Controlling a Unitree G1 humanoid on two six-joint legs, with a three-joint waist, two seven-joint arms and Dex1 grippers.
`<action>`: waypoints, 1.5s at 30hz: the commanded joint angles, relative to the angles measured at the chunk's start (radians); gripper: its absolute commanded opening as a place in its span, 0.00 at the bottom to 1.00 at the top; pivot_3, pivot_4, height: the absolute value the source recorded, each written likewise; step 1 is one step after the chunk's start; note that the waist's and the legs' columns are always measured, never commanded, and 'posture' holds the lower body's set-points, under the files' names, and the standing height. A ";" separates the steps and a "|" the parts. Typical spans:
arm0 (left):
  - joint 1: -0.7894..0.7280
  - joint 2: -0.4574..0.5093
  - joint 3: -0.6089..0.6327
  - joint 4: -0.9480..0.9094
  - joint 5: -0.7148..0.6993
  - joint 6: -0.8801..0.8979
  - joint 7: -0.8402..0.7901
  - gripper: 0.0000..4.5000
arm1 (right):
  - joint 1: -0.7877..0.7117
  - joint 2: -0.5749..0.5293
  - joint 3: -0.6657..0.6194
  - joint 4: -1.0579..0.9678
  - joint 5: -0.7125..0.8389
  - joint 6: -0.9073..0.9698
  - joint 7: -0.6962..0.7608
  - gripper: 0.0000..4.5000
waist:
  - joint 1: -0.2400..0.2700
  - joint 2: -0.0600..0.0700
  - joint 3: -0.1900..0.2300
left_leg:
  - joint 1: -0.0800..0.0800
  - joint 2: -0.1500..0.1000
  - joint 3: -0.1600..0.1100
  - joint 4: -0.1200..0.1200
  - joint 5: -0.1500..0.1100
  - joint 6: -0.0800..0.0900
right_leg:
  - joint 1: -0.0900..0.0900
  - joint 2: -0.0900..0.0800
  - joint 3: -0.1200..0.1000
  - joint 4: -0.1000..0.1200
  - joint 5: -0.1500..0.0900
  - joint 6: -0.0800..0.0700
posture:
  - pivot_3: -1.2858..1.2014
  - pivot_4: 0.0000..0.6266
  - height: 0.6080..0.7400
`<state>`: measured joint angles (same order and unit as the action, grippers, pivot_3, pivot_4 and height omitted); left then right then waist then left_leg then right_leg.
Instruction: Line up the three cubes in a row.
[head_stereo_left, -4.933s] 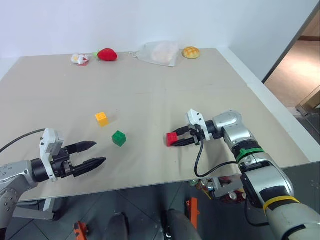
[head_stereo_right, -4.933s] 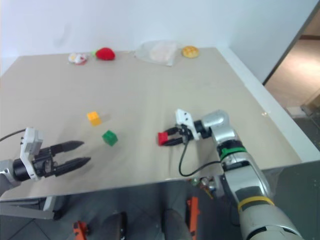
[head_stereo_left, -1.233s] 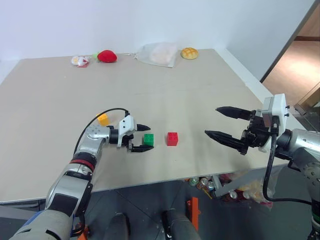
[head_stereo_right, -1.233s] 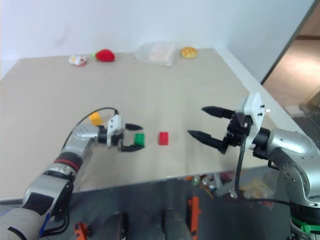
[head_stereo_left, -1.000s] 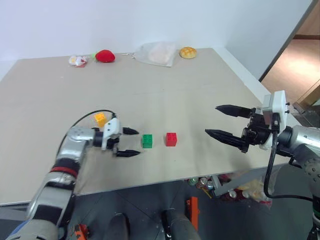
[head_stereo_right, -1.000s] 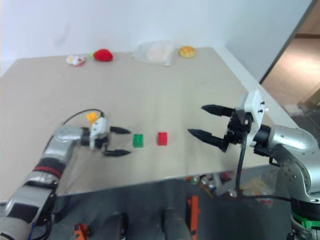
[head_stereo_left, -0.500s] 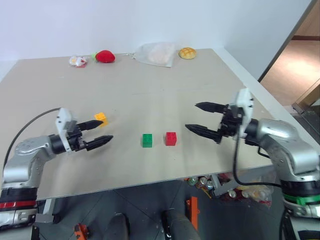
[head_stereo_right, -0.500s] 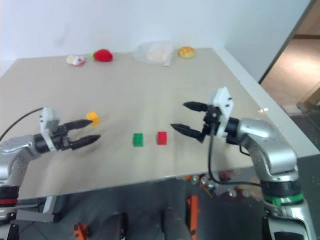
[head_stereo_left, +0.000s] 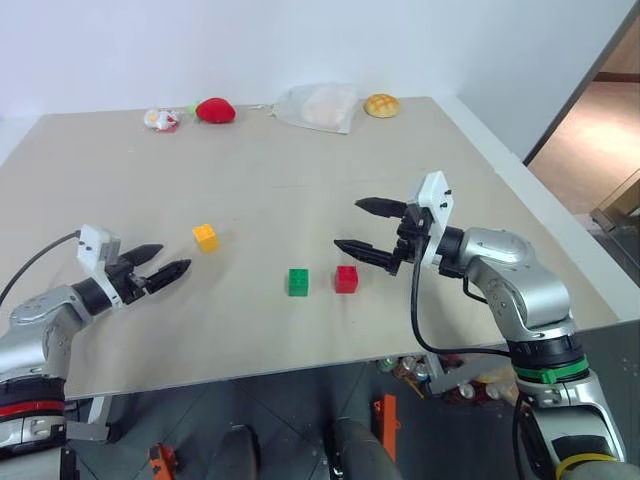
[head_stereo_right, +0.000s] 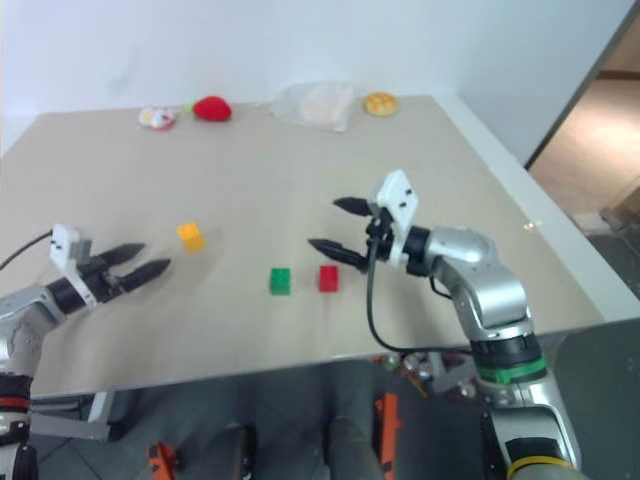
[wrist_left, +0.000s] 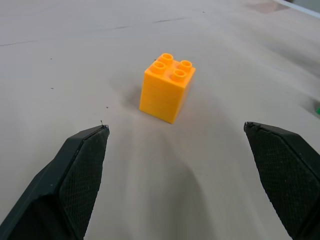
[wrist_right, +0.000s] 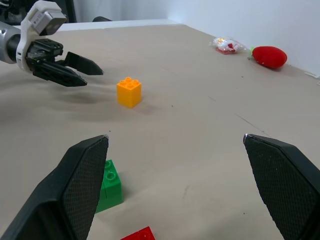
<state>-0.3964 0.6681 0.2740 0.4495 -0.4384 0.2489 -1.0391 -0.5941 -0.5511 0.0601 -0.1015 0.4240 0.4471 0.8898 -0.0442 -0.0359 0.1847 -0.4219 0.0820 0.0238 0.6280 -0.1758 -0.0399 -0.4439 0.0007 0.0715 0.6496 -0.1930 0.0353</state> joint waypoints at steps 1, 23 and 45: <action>-0.083 0.020 -0.044 0.101 0.059 -0.089 -0.050 0.99 | -0.005 -0.002 -0.022 -0.044 0.007 -0.008 -0.002 1.00 | 0.000 0.000 0.000 | 0.000 0.000 0.000 0.000 0.000 0.000 | 0.000 0.000 0.000 0.000 0.000 0.000 | 0.52 0.24 1.00; -0.468 -0.057 -0.132 0.709 0.261 -0.379 -0.071 0.88 | 0.076 -0.036 -0.038 -0.256 0.082 0.139 -0.031 1.00 | 0.000 -0.001 0.000 | -0.001 0.000 0.000 0.000 -0.001 0.001 | 0.000 0.000 0.000 0.000 0.000 0.001 | 0.52 0.24 1.00; -0.363 -0.064 -0.234 0.465 0.285 -0.480 -0.391 0.29 | 0.117 -0.128 -0.106 -0.249 0.152 0.160 0.059 1.00 | 0.000 -0.001 0.000 | -0.001 0.000 0.000 0.000 -0.001 0.001 | 0.000 0.000 0.000 0.000 0.000 0.001 | 0.52 0.24 1.00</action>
<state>-0.7841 0.5764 0.0546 0.9721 -0.1563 -0.2035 -1.3739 -0.4975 -0.6468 0.0119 -0.3205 0.5294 0.5977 0.9034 -0.0443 -0.0365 0.1844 -0.4232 0.0819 0.0238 0.6274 -0.1765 -0.0391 -0.4439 0.0009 0.0720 0.6496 -0.1937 0.0362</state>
